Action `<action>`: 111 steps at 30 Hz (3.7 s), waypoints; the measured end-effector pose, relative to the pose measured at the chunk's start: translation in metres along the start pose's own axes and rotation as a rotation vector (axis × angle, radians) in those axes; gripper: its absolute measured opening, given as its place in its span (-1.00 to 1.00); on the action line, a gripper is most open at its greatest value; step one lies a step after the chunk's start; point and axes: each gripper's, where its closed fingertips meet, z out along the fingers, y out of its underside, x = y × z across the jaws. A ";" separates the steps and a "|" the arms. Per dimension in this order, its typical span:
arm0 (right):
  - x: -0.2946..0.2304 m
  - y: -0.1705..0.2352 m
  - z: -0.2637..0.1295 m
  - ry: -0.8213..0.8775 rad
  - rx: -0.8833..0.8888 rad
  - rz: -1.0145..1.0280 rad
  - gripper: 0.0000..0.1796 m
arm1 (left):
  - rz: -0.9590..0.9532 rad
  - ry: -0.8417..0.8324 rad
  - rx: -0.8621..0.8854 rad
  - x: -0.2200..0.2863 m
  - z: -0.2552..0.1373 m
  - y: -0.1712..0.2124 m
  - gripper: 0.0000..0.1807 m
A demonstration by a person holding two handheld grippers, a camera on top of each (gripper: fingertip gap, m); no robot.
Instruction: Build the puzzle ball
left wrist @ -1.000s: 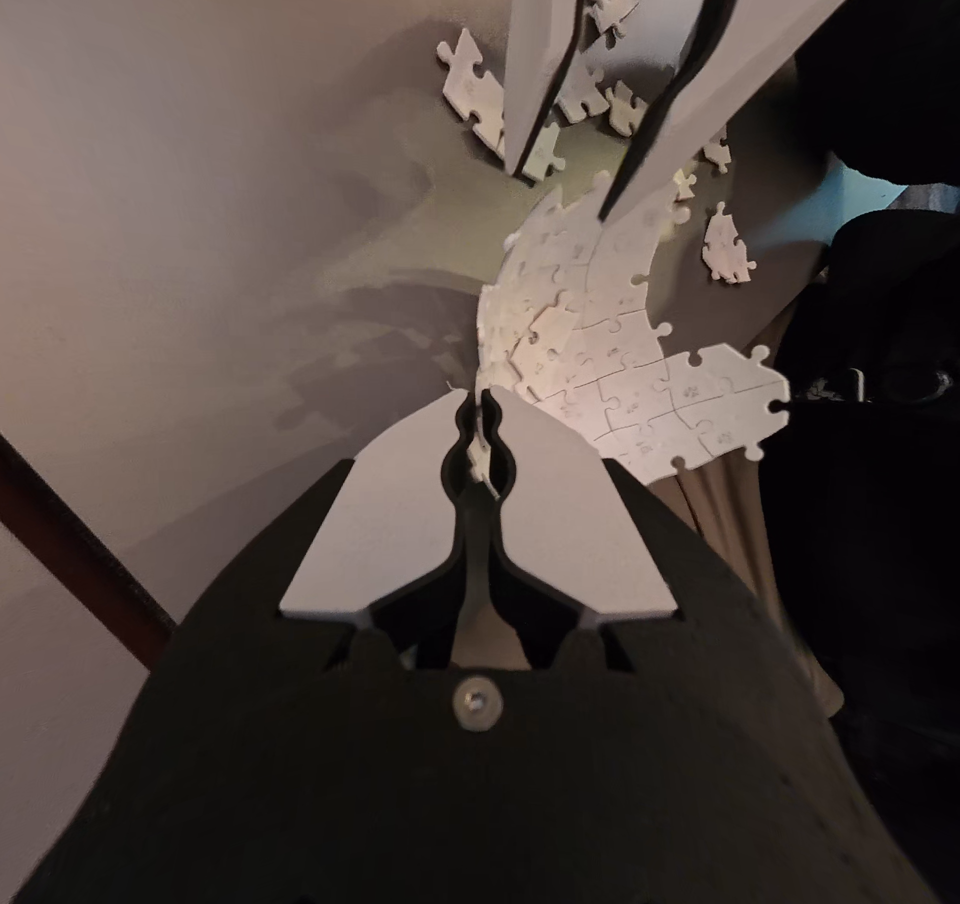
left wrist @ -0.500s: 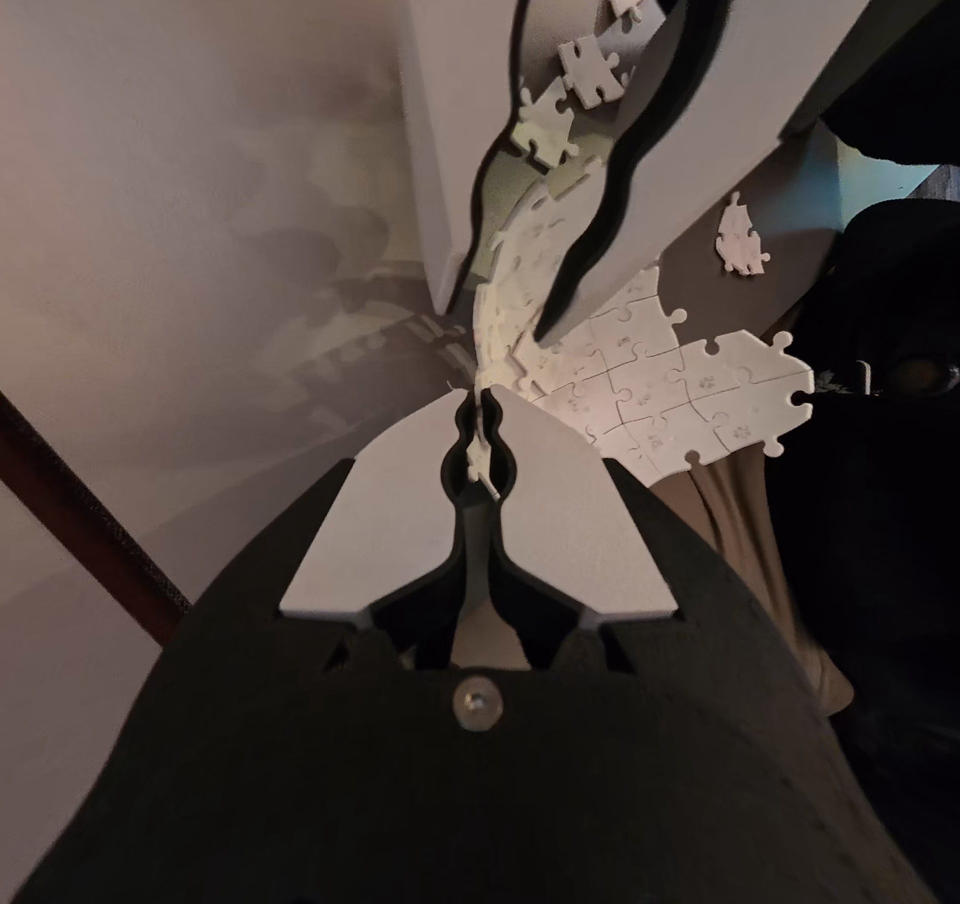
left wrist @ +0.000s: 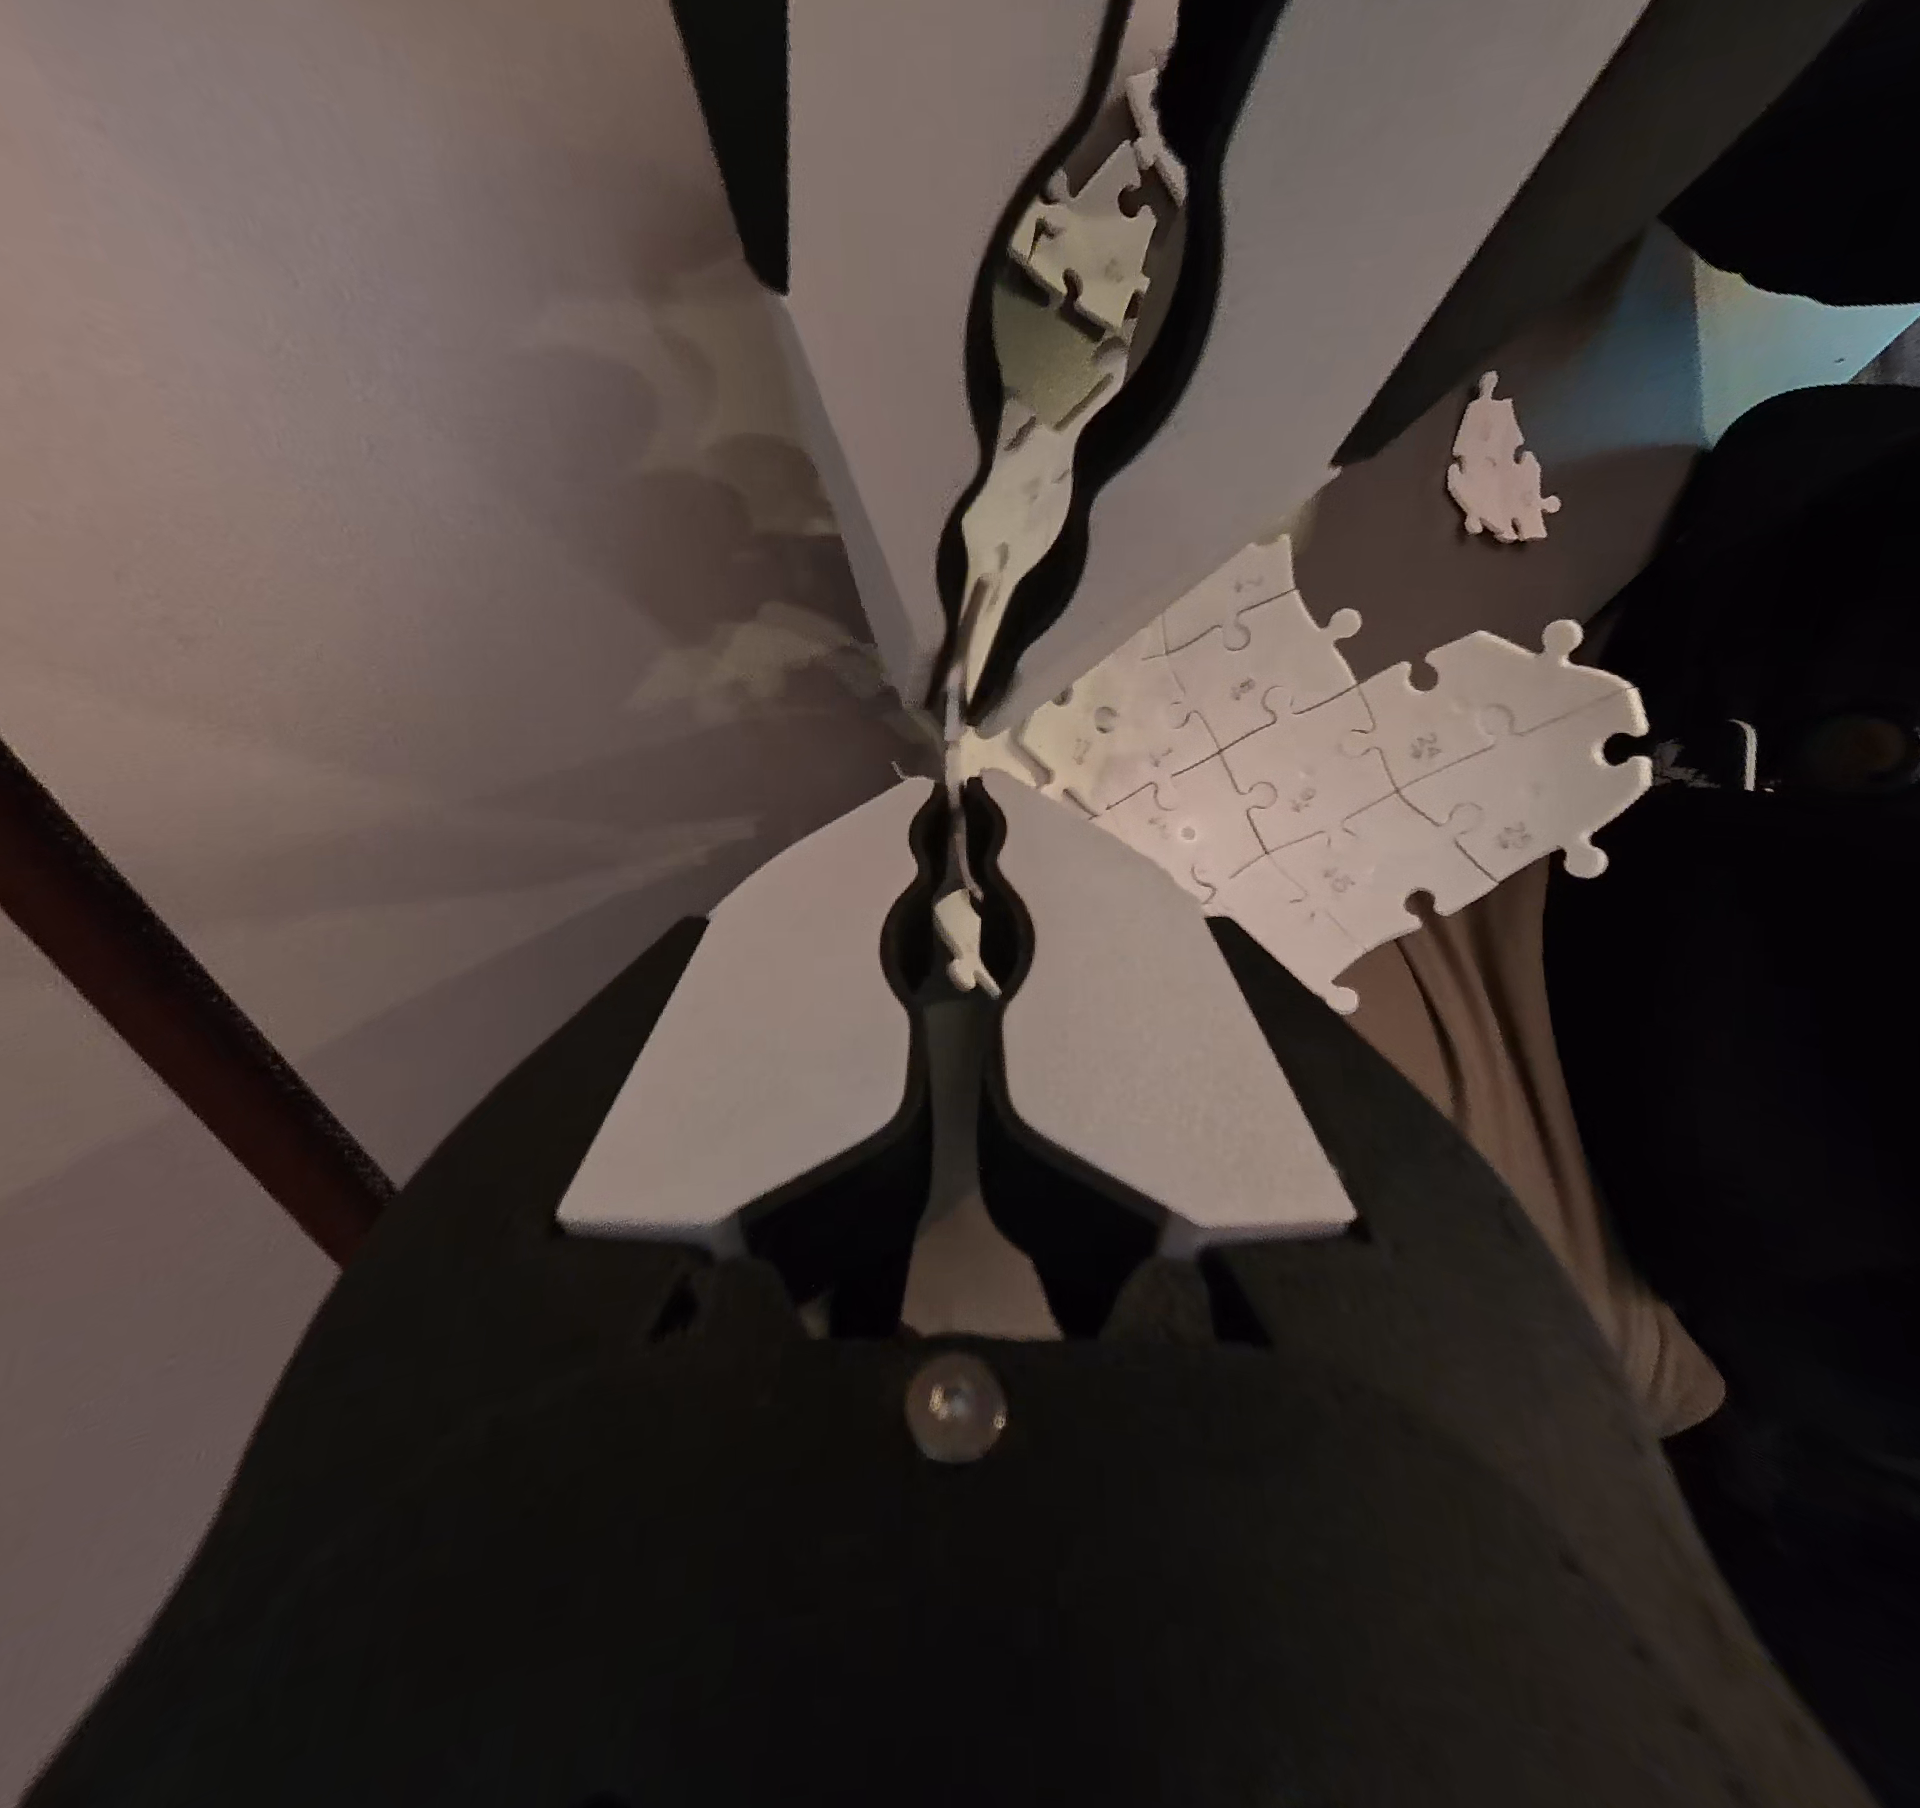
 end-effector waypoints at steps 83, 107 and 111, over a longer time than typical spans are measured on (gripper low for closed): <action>-0.003 0.003 0.000 -0.010 0.004 0.000 -1.00 | 0.122 -0.279 -0.239 -0.010 -0.001 0.017 -0.59; -0.010 0.002 -0.001 -0.029 -0.001 -0.010 -1.00 | -0.197 -0.183 0.091 0.022 -0.026 0.031 -0.47; -0.012 0.003 0.001 -0.034 -0.010 -0.014 -1.00 | -0.245 -0.128 0.094 0.028 -0.012 0.038 -0.53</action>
